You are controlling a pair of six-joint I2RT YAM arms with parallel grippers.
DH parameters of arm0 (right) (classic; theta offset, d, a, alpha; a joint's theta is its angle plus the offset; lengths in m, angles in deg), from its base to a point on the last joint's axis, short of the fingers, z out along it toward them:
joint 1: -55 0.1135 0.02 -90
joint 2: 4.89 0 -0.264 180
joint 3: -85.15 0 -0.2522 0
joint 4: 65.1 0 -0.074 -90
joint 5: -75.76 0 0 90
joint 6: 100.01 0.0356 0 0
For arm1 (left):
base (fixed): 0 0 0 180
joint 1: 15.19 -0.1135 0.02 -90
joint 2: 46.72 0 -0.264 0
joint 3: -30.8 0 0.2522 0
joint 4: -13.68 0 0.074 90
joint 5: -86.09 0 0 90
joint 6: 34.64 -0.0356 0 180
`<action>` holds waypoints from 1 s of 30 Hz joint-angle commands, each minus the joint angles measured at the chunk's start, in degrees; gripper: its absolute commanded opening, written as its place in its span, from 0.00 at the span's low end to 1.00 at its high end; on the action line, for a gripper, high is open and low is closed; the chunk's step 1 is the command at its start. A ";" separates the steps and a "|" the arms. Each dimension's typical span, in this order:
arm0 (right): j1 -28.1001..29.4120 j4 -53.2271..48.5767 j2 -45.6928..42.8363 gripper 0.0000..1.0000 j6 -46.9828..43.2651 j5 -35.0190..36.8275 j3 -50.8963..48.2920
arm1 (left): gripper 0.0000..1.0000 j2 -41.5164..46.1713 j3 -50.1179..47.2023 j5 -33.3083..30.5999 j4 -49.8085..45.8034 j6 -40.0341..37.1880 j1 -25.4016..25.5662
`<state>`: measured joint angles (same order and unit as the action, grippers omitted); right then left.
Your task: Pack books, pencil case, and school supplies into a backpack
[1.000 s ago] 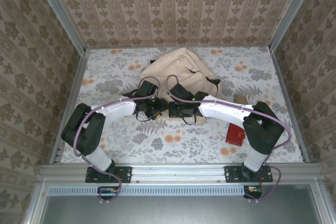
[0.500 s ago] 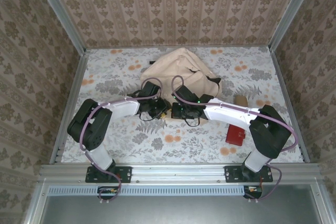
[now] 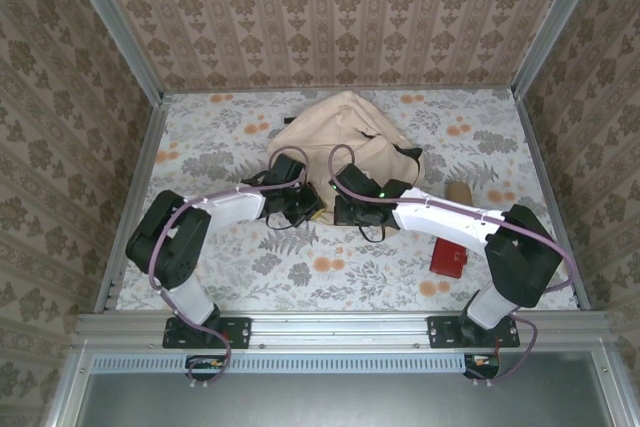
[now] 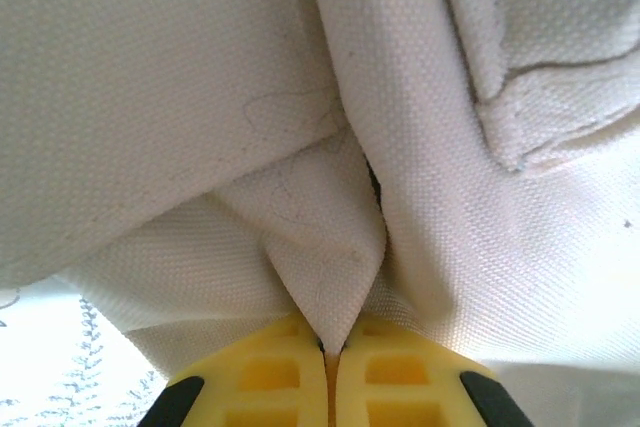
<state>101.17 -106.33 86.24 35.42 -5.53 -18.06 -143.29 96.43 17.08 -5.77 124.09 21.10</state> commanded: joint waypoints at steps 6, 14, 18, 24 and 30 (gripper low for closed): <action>0.00 -13.46 -2.81 0.00 -1.25 12.73 3.41 | 0.00 2.26 -1.87 -5.99 -2.13 -2.38 -3.02; 0.03 -17.30 -4.06 0.00 -1.13 19.24 4.75 | 0.00 4.57 -2.60 -6.82 -3.57 -3.91 -5.30; -0.03 -19.26 -4.69 0.00 -1.37 22.01 6.25 | 0.00 6.29 -2.85 -7.87 -4.92 -4.72 -6.38; -0.34 -19.58 -5.97 0.00 -2.60 24.21 6.92 | 0.00 7.88 -3.69 -8.16 -5.49 -5.37 -8.15; -0.76 -19.87 -5.69 0.00 -4.61 26.68 9.47 | 0.00 10.22 -4.72 -9.10 -6.81 -5.80 -9.73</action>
<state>101.80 -117.91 83.13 33.26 11.51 -10.59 -134.48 93.66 17.06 -6.98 120.62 14.63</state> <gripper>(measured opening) 0.062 0.057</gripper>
